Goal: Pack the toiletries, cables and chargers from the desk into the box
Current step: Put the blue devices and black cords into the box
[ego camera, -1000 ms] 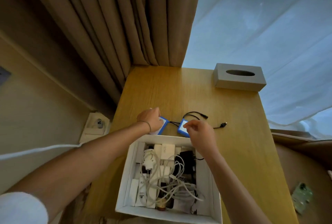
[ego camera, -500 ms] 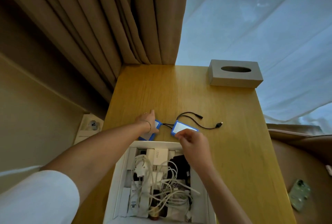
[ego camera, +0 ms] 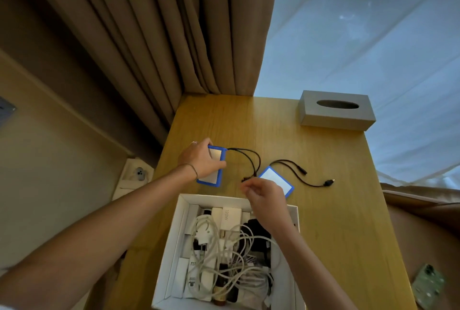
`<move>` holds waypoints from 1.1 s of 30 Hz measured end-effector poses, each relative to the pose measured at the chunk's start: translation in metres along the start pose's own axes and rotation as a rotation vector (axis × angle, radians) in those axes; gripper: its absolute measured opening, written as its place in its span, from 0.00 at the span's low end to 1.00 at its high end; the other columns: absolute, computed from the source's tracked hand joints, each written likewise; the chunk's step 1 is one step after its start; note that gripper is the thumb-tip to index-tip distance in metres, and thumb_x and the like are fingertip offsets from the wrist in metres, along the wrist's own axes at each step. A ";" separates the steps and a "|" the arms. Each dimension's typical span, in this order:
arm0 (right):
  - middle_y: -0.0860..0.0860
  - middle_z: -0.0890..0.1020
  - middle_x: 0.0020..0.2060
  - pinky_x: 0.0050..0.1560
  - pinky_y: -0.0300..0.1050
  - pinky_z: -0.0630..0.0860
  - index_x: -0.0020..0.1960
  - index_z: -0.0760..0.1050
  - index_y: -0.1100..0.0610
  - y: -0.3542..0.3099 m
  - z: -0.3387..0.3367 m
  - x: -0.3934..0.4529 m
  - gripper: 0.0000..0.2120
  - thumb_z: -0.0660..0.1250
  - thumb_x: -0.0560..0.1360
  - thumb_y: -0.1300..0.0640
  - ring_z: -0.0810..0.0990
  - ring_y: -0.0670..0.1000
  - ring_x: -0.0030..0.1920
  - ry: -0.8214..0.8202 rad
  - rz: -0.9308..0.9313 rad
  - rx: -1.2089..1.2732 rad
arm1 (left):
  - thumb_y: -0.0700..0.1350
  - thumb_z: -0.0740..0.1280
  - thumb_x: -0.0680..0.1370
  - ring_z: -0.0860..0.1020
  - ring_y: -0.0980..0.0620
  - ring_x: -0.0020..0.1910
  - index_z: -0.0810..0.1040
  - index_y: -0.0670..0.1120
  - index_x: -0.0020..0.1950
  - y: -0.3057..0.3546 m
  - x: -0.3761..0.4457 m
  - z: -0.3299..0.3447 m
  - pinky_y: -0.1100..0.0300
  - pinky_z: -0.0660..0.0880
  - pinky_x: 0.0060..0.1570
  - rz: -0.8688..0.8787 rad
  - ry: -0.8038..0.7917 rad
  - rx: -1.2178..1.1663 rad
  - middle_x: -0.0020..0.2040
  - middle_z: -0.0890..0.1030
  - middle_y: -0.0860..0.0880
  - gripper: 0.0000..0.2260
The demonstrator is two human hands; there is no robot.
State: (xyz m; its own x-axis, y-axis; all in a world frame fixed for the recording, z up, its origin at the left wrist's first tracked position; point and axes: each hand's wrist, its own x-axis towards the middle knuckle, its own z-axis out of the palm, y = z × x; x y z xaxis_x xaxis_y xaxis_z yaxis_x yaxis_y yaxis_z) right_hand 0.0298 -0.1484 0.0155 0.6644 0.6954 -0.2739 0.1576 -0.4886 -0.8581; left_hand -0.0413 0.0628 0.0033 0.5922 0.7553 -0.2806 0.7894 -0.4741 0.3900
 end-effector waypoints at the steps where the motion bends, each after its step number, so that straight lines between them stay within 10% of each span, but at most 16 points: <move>1: 0.45 0.86 0.49 0.55 0.47 0.81 0.58 0.83 0.54 -0.005 0.005 0.002 0.09 0.67 0.80 0.57 0.84 0.43 0.50 -0.027 -0.014 -0.008 | 0.62 0.75 0.66 0.79 0.51 0.42 0.70 0.54 0.52 0.002 -0.006 -0.008 0.56 0.81 0.38 -0.004 0.010 -0.045 0.49 0.76 0.52 0.23; 6: 0.43 0.82 0.58 0.50 0.41 0.82 0.70 0.71 0.47 -0.033 0.028 0.002 0.23 0.72 0.77 0.53 0.85 0.40 0.47 -0.138 -0.052 0.201 | 0.65 0.74 0.65 0.81 0.54 0.40 0.70 0.53 0.49 0.011 -0.042 -0.041 0.60 0.78 0.32 -0.049 0.008 -0.267 0.44 0.80 0.53 0.23; 12: 0.46 0.84 0.49 0.53 0.52 0.81 0.61 0.77 0.47 -0.041 0.031 -0.011 0.15 0.71 0.77 0.60 0.83 0.48 0.49 -0.030 -0.154 0.261 | 0.67 0.73 0.66 0.82 0.55 0.39 0.74 0.51 0.48 0.009 -0.085 -0.060 0.61 0.79 0.34 -0.012 0.028 -0.454 0.41 0.81 0.53 0.23; 20: 0.33 0.81 0.47 0.42 0.31 0.72 0.67 0.77 0.48 -0.028 0.002 -0.045 0.17 0.68 0.79 0.58 0.80 0.35 0.41 -0.196 -0.207 0.006 | 0.38 0.70 0.77 0.84 0.49 0.45 0.80 0.47 0.58 0.006 -0.104 -0.082 0.64 0.80 0.44 0.089 -0.115 -0.820 0.44 0.86 0.47 0.10; 24: 0.42 0.82 0.53 0.51 0.46 0.79 0.68 0.77 0.48 -0.020 -0.017 -0.068 0.17 0.66 0.80 0.59 0.81 0.44 0.49 -0.312 -0.210 -0.090 | 0.39 0.67 0.79 0.82 0.53 0.42 0.80 0.51 0.58 -0.003 -0.108 -0.087 0.54 0.78 0.48 0.074 -0.220 -0.808 0.39 0.85 0.50 0.10; 33: 0.47 0.80 0.54 0.54 0.50 0.80 0.64 0.74 0.45 0.017 -0.034 -0.102 0.16 0.67 0.80 0.60 0.80 0.53 0.52 -0.533 -0.076 -0.241 | 0.45 0.66 0.81 0.78 0.56 0.33 0.80 0.45 0.52 -0.015 -0.130 -0.053 0.66 0.72 0.29 0.189 -0.458 -0.650 0.38 0.84 0.49 0.06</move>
State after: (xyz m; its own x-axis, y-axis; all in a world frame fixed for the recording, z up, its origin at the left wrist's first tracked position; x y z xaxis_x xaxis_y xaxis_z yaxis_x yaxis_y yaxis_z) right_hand -0.0108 -0.2459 0.0434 0.1958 0.8715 -0.4497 0.3930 -0.4898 -0.7782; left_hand -0.1388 -0.0044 0.0805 0.8242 0.3626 -0.4350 0.5018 -0.1115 0.8577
